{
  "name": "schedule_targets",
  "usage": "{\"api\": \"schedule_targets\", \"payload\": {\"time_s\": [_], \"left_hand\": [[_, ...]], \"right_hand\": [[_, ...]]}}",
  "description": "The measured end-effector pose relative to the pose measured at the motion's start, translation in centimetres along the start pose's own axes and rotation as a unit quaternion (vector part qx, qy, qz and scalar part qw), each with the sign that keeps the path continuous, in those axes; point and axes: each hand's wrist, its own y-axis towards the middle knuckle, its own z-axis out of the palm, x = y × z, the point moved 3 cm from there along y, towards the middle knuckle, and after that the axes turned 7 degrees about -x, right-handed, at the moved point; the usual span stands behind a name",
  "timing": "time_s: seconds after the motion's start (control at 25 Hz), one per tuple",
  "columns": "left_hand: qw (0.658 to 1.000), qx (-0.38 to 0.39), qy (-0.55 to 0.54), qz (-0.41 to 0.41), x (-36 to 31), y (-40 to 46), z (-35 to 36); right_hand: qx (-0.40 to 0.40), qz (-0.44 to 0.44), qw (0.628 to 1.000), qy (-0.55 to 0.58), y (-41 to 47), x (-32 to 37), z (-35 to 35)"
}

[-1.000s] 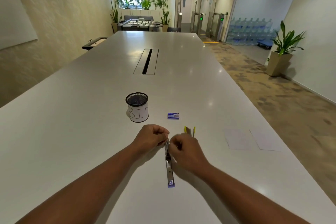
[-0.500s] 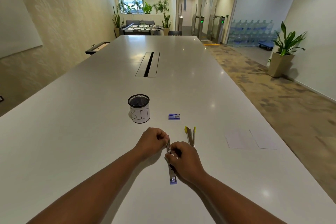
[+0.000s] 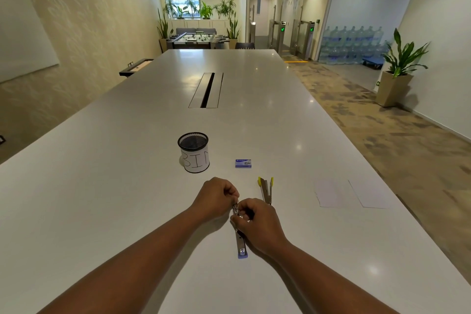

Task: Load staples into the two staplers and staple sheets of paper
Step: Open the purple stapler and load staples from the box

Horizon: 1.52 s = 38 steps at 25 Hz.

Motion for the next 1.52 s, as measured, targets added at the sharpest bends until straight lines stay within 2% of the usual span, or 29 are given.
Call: {"api": "schedule_targets", "payload": {"time_s": [0.36, 0.84, 1.16, 1.32, 1.52], "left_hand": [[1.000, -0.007, 0.002, -0.001, 0.1, -0.1, 0.1], [0.999, 0.010, -0.016, -0.049, 0.6, -0.1, 0.4], [0.985, 0.041, -0.098, -0.137, 1.2, 0.4, 0.2], [0.974, 0.007, -0.142, -0.175, 1.3, 0.4, 0.3], [0.972, -0.006, -0.160, -0.174, 1.8, 0.6, 0.8]], "right_hand": [[-0.003, -0.005, 1.000, -0.005, 0.0, 0.1, 0.0], [-0.001, 0.001, 1.000, -0.007, 0.1, 0.0, 0.2], [-0.004, -0.002, 1.000, -0.004, -0.1, 0.0, 0.2], [-0.004, 0.000, 1.000, -0.006, 0.0, -0.1, 0.3], [-0.009, -0.006, 1.000, -0.004, -0.1, -0.1, 0.4]]}}
